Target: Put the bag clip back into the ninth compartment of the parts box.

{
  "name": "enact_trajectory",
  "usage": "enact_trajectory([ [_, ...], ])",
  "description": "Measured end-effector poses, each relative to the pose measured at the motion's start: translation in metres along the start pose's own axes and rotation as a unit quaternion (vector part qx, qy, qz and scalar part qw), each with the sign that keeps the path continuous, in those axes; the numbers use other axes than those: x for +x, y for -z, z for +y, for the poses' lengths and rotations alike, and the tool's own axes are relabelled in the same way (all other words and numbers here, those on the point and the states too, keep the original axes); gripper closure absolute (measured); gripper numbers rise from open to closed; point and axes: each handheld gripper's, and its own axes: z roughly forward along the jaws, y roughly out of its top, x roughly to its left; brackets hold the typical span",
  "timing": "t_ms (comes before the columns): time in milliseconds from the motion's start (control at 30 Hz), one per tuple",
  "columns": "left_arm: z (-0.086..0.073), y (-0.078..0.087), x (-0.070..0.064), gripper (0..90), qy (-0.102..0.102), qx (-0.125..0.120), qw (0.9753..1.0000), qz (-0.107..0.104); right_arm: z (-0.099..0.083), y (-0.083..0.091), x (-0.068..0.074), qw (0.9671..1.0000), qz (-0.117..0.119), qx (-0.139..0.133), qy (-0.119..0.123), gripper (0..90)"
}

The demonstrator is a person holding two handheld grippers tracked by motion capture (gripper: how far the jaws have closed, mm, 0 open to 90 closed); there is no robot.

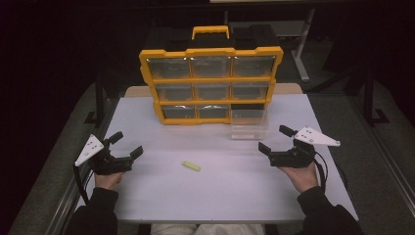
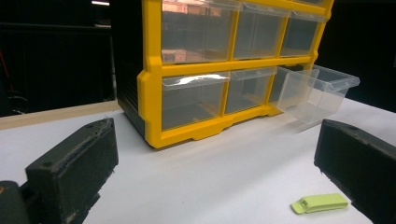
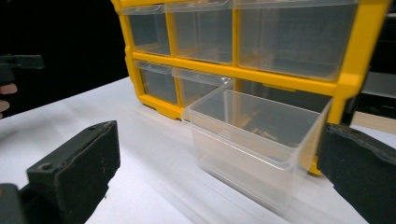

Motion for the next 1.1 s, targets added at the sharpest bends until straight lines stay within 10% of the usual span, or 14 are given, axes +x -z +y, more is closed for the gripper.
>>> enact_trajectory([
  [1100,0.001,0.001,0.001,0.0,0.006,-0.001,1.0,0.005,0.043,-0.054,0.036,0.9883,0.1,0.109,0.037,0.0],
])
